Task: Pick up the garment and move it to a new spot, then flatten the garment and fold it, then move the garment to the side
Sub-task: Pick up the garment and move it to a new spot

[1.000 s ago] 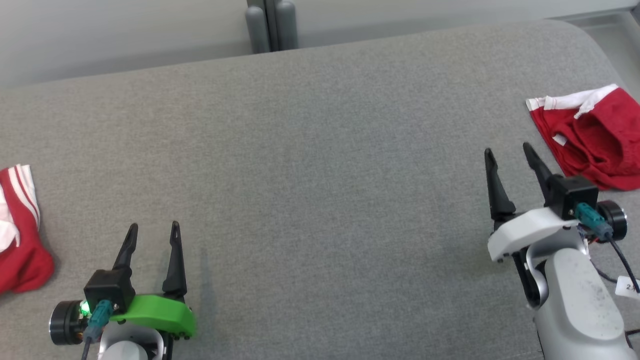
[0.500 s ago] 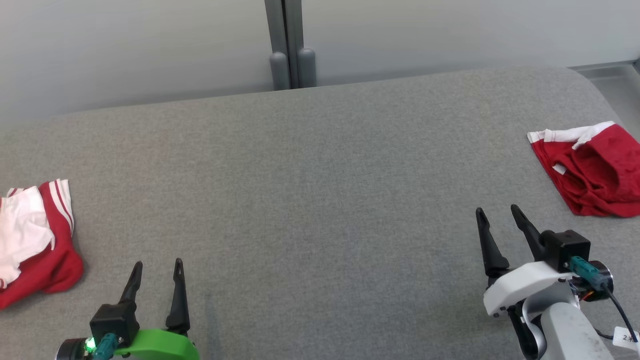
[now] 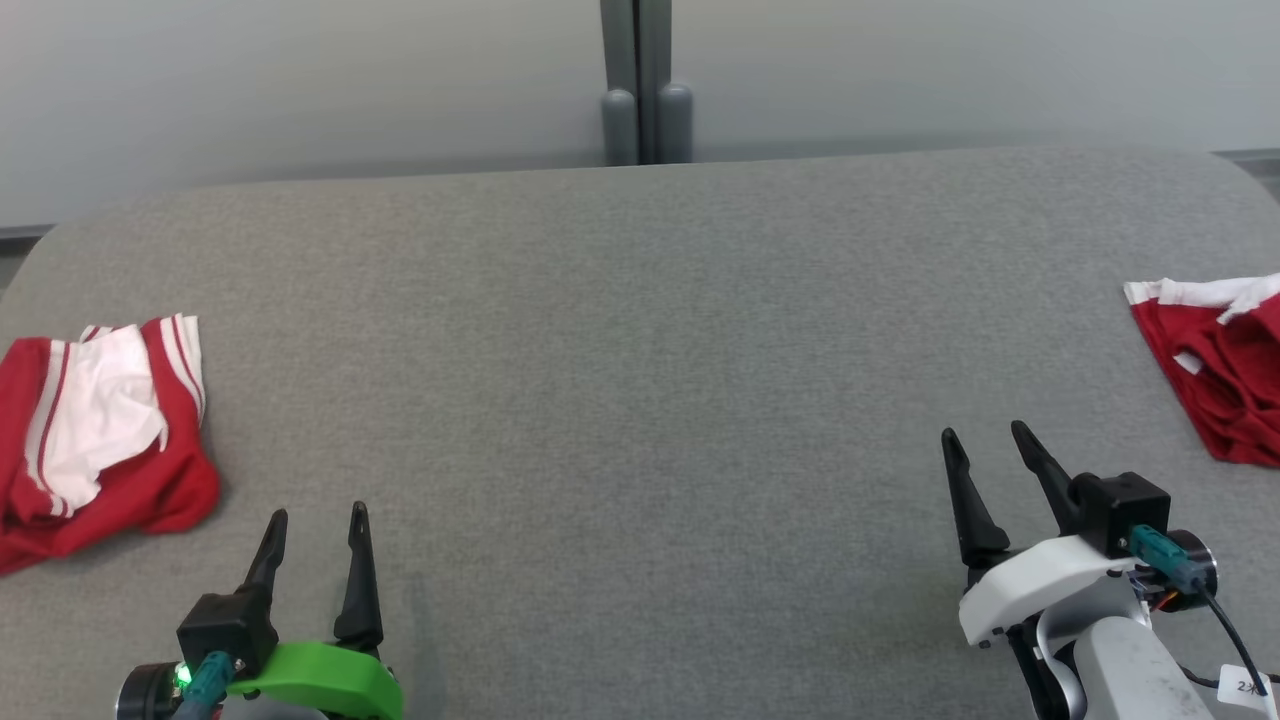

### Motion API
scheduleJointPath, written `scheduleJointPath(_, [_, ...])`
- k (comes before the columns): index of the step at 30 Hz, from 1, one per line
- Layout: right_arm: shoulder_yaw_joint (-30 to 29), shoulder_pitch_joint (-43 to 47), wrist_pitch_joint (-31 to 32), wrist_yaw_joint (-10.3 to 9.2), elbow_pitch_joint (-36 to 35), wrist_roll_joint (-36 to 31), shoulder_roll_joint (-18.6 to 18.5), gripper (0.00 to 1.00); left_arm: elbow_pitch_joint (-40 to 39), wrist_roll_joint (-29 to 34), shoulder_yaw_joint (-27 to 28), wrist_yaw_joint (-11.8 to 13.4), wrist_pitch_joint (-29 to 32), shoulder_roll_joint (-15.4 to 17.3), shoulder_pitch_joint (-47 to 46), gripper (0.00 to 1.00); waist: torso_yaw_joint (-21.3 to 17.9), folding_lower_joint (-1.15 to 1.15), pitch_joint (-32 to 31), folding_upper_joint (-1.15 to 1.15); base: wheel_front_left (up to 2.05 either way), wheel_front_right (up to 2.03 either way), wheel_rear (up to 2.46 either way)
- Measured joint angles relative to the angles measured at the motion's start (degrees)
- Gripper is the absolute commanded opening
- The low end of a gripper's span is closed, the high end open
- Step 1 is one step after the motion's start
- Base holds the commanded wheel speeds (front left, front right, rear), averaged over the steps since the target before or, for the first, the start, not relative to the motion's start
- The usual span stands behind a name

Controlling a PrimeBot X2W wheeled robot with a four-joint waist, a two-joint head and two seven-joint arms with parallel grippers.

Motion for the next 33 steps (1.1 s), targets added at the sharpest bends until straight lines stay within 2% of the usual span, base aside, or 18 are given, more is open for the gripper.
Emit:
scheduleJointPath(6, [2.2,-0.2,0.0,0.00,0.0,0.6,0.0,1.00,2.2,-1.4,0.2,0.4,0.0,0.0,-0.5,1.00,5.4,0.00,0.9,0.00,0.00,0.00,0.00])
scheduleJointPath(22, [7.1,-1.1,0.0,0.00,1.7,1.7,0.0,1.00,6.8,-5.5,4.2,1.8,0.0,0.0,1.8,1.00,22.9,0.00,2.1,0.00,0.00,0.00,0.00])
scheduleJointPath(27, [7.8,-1.4,0.0,0.00,2.0,1.7,0.1,1.00,8.0,-6.9,4.3,1.4,0.0,0.0,1.8,1.00,26.0,0.00,2.6,0.00,0.00,0.00,0.00])
scheduleJointPath(33, [8.3,-2.9,0.0,0.00,2.1,0.1,0.1,1.00,9.9,-9.3,5.6,0.5,0.0,0.0,-1.9,1.00,26.1,0.00,4.4,0.00,0.00,0.00,0.00])
